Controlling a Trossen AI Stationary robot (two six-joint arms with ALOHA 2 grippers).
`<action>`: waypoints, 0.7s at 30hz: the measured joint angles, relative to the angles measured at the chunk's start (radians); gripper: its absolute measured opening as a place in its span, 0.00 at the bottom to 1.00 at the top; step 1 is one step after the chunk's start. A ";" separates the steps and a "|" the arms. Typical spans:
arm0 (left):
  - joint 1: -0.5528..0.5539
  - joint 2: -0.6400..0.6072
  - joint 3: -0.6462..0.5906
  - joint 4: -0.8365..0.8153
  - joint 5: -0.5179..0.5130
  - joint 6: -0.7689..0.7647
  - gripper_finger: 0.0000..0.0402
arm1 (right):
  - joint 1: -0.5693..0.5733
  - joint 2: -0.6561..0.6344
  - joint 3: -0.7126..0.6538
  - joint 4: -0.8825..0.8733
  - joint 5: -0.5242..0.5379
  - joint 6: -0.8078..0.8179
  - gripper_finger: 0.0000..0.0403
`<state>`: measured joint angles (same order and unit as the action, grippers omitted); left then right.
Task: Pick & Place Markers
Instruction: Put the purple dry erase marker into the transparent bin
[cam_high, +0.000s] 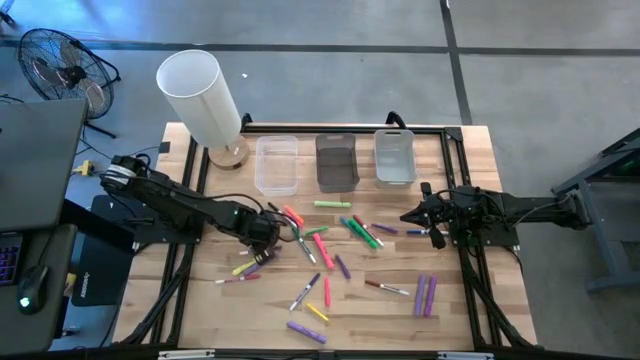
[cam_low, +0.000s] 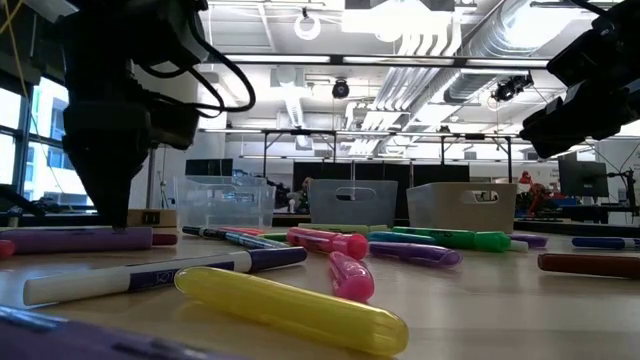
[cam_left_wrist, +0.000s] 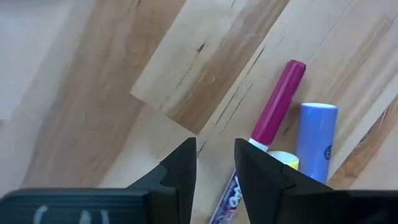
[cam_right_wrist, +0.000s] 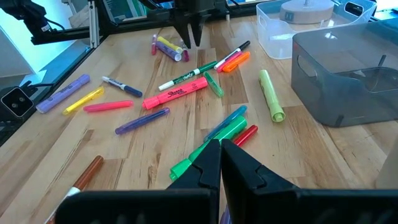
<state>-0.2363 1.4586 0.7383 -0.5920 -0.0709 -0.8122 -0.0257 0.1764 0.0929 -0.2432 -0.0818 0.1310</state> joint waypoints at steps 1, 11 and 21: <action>0.000 -0.010 0.000 -0.008 -0.006 0.007 0.27 | 0.000 0.000 0.000 0.000 0.000 0.000 0.01; 0.000 -0.101 0.002 -0.134 0.056 0.053 0.27 | 0.000 -0.001 0.000 0.000 0.000 0.000 0.01; -0.009 -0.081 0.000 -0.239 0.126 0.189 0.27 | 0.000 0.003 0.000 0.000 0.000 0.000 0.01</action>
<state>-0.2451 1.3777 0.7387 -0.8310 0.0547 -0.6231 -0.0257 0.1799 0.0933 -0.2428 -0.0817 0.1309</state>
